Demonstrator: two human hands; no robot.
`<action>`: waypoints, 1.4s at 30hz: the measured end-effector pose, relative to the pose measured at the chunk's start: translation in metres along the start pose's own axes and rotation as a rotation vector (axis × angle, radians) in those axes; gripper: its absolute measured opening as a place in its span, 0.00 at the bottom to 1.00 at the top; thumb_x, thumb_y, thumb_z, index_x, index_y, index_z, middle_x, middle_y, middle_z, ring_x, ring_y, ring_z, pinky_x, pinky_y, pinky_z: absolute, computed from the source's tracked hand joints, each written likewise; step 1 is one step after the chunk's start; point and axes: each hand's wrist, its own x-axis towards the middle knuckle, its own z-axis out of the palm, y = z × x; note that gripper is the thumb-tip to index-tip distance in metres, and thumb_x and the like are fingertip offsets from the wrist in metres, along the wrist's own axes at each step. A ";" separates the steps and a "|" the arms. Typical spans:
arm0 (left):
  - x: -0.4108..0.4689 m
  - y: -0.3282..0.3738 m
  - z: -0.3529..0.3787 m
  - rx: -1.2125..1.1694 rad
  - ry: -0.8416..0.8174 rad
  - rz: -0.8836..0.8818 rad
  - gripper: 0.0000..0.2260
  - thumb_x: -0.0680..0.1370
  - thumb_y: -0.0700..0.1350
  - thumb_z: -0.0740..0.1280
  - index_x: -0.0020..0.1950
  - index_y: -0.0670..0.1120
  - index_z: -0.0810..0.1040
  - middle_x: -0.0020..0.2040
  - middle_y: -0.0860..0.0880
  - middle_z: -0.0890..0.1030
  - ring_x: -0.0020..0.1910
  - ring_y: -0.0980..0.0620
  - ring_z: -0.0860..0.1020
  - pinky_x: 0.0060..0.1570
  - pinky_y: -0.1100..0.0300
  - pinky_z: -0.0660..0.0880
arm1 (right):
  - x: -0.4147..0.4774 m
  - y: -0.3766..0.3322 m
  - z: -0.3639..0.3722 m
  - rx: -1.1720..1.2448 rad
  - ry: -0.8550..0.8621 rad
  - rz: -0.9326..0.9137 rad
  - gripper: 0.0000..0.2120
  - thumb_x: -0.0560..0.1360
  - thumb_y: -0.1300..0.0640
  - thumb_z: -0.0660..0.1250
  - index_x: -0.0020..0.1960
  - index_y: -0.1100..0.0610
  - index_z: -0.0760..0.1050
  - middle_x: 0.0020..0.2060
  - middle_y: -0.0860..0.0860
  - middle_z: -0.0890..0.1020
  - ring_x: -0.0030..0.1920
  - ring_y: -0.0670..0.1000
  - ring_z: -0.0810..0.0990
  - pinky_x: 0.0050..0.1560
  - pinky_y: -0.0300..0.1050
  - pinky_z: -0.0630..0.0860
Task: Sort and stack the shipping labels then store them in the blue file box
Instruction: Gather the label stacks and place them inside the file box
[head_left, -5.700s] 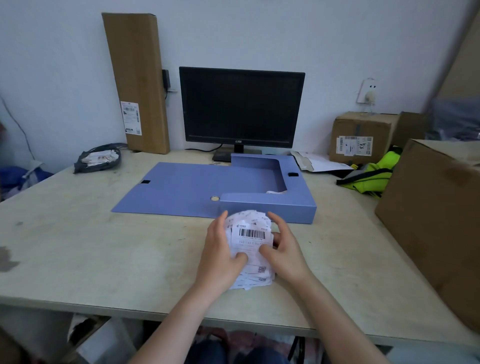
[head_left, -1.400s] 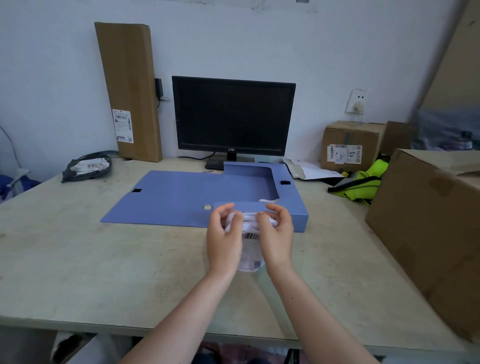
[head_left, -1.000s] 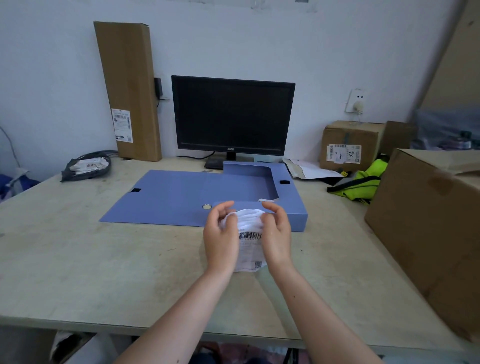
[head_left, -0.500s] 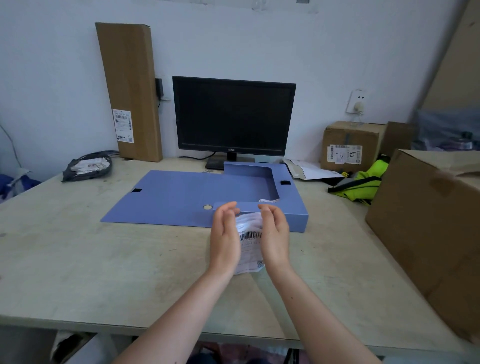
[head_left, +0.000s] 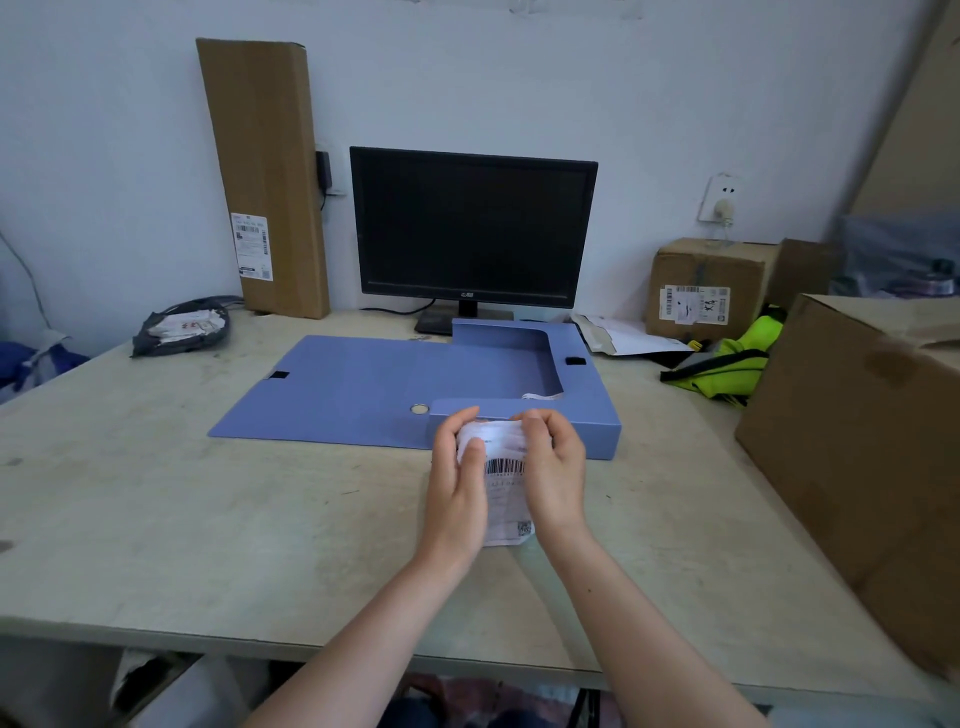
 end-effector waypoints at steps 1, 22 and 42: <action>0.001 0.001 -0.001 0.000 0.008 0.037 0.14 0.83 0.40 0.55 0.61 0.58 0.70 0.59 0.64 0.73 0.55 0.72 0.71 0.52 0.77 0.66 | 0.000 0.000 0.000 0.004 0.005 -0.013 0.10 0.80 0.57 0.60 0.43 0.58 0.76 0.34 0.47 0.77 0.37 0.46 0.74 0.40 0.41 0.71; -0.001 -0.012 -0.003 0.030 -0.045 -0.066 0.23 0.76 0.30 0.55 0.61 0.55 0.63 0.57 0.55 0.73 0.51 0.62 0.76 0.47 0.66 0.73 | -0.001 0.000 0.001 0.015 -0.078 -0.023 0.14 0.80 0.53 0.62 0.43 0.62 0.75 0.34 0.48 0.78 0.38 0.48 0.77 0.43 0.46 0.74; 0.032 0.005 -0.028 -0.777 -0.175 -0.740 0.17 0.77 0.42 0.55 0.53 0.35 0.81 0.49 0.40 0.84 0.43 0.46 0.84 0.44 0.55 0.78 | -0.006 -0.017 -0.014 0.187 -0.228 0.097 0.07 0.78 0.63 0.62 0.45 0.63 0.79 0.35 0.53 0.82 0.36 0.48 0.80 0.37 0.36 0.75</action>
